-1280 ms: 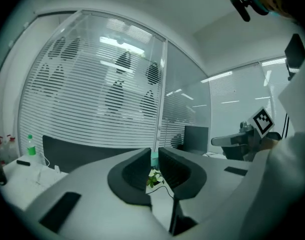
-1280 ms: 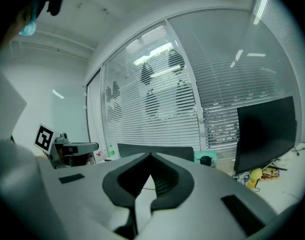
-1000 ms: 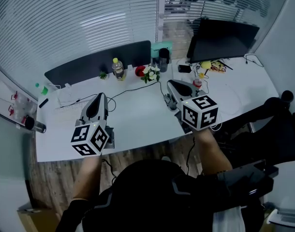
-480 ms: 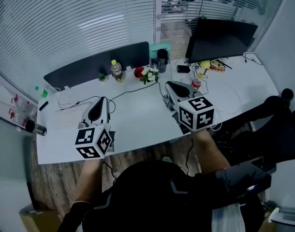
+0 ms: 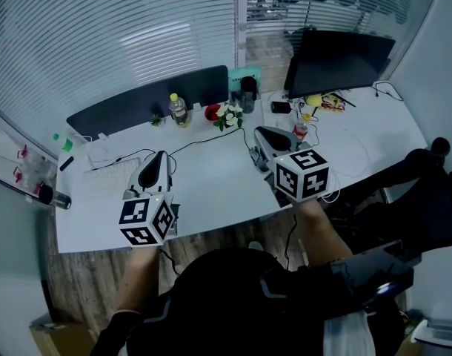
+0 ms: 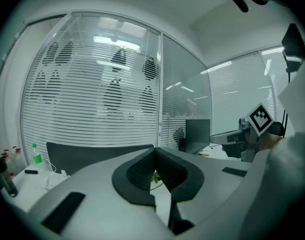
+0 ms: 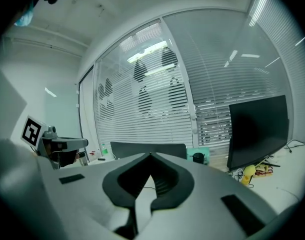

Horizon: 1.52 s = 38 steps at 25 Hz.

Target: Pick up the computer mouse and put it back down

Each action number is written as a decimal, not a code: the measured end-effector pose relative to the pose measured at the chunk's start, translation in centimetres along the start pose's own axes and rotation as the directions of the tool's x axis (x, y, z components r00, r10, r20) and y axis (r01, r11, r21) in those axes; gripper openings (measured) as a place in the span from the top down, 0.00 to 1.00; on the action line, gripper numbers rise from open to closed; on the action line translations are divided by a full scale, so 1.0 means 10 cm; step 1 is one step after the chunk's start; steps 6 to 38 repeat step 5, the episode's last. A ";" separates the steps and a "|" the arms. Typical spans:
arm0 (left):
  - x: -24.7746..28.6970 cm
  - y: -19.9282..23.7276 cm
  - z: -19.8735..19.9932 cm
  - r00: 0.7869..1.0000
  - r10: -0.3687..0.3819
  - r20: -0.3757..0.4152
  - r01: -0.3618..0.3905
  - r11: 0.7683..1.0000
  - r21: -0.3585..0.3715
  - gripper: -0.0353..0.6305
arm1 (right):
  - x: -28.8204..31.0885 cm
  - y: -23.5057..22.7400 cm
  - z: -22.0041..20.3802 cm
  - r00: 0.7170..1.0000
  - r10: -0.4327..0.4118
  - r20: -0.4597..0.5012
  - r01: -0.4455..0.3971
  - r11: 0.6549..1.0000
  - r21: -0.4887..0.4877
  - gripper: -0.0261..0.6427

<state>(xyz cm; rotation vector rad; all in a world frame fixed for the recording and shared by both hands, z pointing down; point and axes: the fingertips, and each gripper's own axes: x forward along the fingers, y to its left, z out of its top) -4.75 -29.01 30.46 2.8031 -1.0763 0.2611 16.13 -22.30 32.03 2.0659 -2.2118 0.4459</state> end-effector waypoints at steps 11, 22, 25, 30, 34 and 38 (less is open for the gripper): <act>-0.02 0.01 -0.03 1.000 0.013 -0.001 -0.013 1.000 0.001 0.90 | 0.00 -0.02 -0.03 1.000 -0.006 -0.008 0.006 1.000 -0.006 0.96; -0.02 0.01 -0.03 1.000 0.013 -0.001 -0.013 1.000 0.001 0.90 | 0.00 -0.02 -0.03 1.000 -0.006 -0.008 0.006 1.000 -0.006 0.96; -0.02 0.01 -0.03 1.000 0.013 -0.001 -0.013 1.000 0.001 0.90 | 0.00 -0.02 -0.03 1.000 -0.006 -0.008 0.006 1.000 -0.006 0.96; -0.02 0.01 -0.03 1.000 0.013 -0.001 -0.013 1.000 0.001 0.90 | 0.00 -0.02 -0.03 1.000 -0.006 -0.008 0.006 1.000 -0.006 0.96; -0.02 0.01 -0.03 1.000 0.013 -0.001 -0.013 1.000 0.001 0.90 | 0.00 -0.02 -0.03 1.000 -0.006 -0.008 0.006 1.000 -0.006 0.96; -0.02 0.01 -0.03 1.000 0.013 -0.001 -0.013 1.000 0.001 0.90 | 0.00 -0.02 -0.03 1.000 -0.006 -0.008 0.006 1.000 -0.006 0.96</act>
